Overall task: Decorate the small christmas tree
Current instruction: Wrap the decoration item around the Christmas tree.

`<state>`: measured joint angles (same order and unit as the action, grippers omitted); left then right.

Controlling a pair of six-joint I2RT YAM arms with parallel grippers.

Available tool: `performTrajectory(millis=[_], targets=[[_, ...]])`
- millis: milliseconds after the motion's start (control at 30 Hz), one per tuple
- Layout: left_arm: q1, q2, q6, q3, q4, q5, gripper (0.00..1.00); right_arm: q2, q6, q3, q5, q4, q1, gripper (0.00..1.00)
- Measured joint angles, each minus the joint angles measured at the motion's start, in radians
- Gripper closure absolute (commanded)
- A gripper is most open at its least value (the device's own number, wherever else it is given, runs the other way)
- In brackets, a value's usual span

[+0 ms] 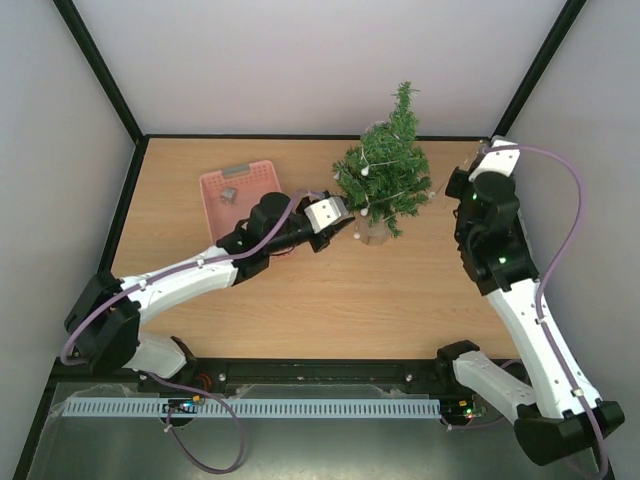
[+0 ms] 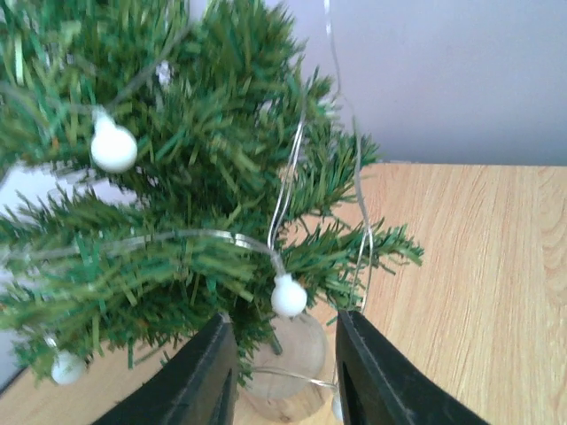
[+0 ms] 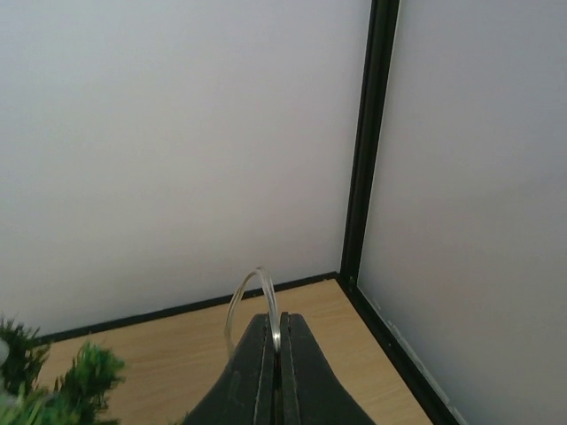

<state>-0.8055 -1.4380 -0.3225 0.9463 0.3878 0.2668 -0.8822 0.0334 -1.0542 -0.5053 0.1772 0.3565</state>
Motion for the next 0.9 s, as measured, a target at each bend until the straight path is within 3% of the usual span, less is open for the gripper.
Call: performTrajectory(millis=[433,700,900], targets=[[-0.032,0.028,0.153,0.098,-0.032,-0.143,0.60,-0.175,0.043,-0.121,0.405,-0.104,-0.257,0.98],[-0.043,-0.003,0.251,0.153,-0.077,-0.236,0.58,-0.309,0.076,-0.121,0.590,-0.174,-0.332,0.98],[-0.180,0.006,0.293,0.116,-0.068,-0.381,0.55,-0.383,0.075,-0.098,0.636,-0.226,-0.338,0.98]])
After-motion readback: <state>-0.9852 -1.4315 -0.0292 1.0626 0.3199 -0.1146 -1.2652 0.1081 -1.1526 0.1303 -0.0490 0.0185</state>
